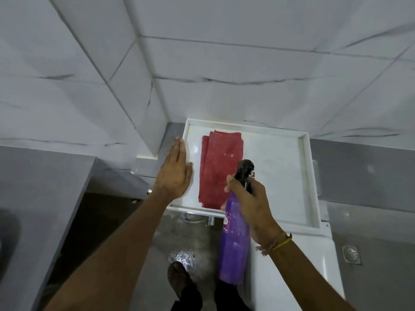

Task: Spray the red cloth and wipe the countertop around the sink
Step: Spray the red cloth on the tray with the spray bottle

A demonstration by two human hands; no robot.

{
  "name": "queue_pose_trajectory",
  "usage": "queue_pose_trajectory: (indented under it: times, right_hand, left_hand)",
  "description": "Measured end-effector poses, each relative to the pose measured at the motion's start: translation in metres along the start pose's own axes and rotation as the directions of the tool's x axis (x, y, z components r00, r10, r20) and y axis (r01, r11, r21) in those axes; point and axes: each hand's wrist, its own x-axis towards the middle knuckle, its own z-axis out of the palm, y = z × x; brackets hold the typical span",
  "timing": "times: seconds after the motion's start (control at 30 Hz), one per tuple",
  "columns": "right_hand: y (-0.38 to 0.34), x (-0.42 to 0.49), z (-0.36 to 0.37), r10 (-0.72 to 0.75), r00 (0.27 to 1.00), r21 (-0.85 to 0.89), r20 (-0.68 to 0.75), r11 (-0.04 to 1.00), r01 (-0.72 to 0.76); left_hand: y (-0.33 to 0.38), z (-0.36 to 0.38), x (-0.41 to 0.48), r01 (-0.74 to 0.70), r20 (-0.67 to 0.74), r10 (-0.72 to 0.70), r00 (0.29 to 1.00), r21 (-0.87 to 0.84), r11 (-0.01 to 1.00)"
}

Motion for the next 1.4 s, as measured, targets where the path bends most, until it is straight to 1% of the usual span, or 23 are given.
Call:
queue_pose_trajectory:
  times: [0.17, 0.2, 0.3, 0.33, 0.47, 0.53, 0.63, 0.73, 0.9, 1.17, 1.4]
  right_hand:
    - [0.001, 0.001, 0.0, 0.078, 0.997, 0.032, 0.017, 0.996, -0.079]
    - [-0.001, 0.002, 0.001, 0.071, 0.997, 0.028, 0.023, 0.997, -0.072]
    - [-0.005, 0.002, 0.001, 0.022, 0.999, -0.063, 0.037, 0.998, -0.019]
    - [-0.007, 0.001, 0.002, 0.026, 0.999, -0.066, 0.034, 0.998, -0.023]
    - [-0.011, 0.002, 0.005, 0.046, 0.999, 0.023, 0.026, 0.999, -0.047]
    - [-0.013, 0.002, 0.005, 0.063, 0.997, 0.033, 0.035, 0.997, -0.065]
    - [-0.014, 0.003, 0.005, 0.055, 0.997, -0.014, 0.06, 0.998, -0.055]
    - [-0.013, 0.003, 0.005, 0.062, 0.997, -0.059, 0.036, 0.996, -0.06]
    - [-0.007, 0.005, 0.006, 0.117, 0.992, -0.034, 0.044, 0.993, -0.116]
    - [0.0, 0.003, 0.006, 0.144, 0.989, -0.086, 0.028, 0.986, -0.141]
    - [0.002, -0.004, 0.01, 0.125, 0.992, -0.208, 0.03, 0.971, -0.117]
  left_hand:
    - [0.001, -0.002, -0.001, -0.008, 0.001, 0.008, 1.0, -0.015, 1.0]
    - [0.001, -0.002, 0.0, -0.008, 0.001, 0.008, 1.0, -0.018, 1.0]
    - [0.0, -0.001, 0.0, 0.0, -0.004, 0.0, 1.0, -0.023, 1.0]
    - [0.0, 0.0, 0.0, 0.005, -0.004, -0.005, 1.0, -0.024, 1.0]
    - [0.0, -0.001, 0.001, 0.006, -0.005, -0.007, 1.0, -0.032, 0.999]
    - [0.0, -0.001, 0.0, 0.005, -0.005, -0.005, 1.0, -0.033, 0.999]
    - [0.0, -0.001, 0.0, 0.004, -0.01, -0.004, 1.0, -0.033, 0.999]
    - [0.0, 0.0, 0.001, 0.003, -0.015, -0.003, 1.0, -0.006, 1.0]
    - [0.001, -0.001, 0.0, 0.001, -0.013, 0.0, 1.0, 0.032, 0.999]
    - [0.002, -0.002, 0.0, -0.008, -0.014, 0.008, 1.0, 0.028, 1.0]
    - [0.0, 0.002, 0.001, -0.004, -0.024, 0.005, 1.0, 0.042, 0.999]
